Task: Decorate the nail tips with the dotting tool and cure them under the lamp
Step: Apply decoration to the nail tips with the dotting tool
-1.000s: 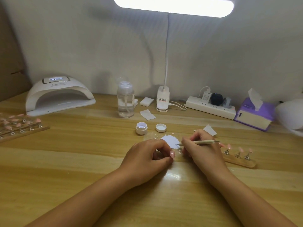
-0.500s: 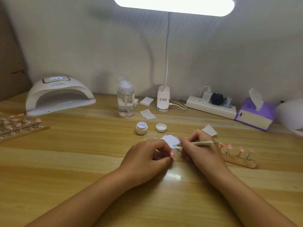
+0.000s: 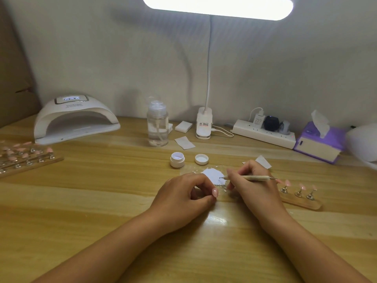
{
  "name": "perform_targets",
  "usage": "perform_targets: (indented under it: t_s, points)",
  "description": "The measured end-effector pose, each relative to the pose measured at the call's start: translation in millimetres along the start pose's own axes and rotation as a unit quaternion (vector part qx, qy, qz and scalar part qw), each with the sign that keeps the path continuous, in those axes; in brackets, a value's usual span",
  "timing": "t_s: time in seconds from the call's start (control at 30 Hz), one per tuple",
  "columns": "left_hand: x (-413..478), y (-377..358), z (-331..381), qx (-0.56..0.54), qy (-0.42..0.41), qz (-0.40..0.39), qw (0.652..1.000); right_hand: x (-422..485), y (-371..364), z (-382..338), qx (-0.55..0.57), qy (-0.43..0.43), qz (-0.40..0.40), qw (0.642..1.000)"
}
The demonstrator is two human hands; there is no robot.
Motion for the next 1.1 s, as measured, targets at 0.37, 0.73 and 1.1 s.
perform_targets:
  t_s: [0.37,0.73,1.1]
  points:
    - [1,0,-1,-0.008,0.002,0.0,1.0,0,5,-4,0.006,0.017,0.023,1.0]
    - [1,2,-1,-0.007,0.003,0.006,1.0,-2,8,-9,0.048,0.023,0.034,0.998]
    - [2,3,-1,-0.016,-0.006,0.009,1.0,-14,0,-11,0.231,-0.037,0.032,0.972]
Point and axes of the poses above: each hand's wrist, its own x-axis towards the middle knuckle, its own y-axis out of the back of the hand, z = x × y, the point moved 9 cm from there along x, towards the middle knuckle, and after that the axes turned 12 degrees about y, right-handed, at the moved point
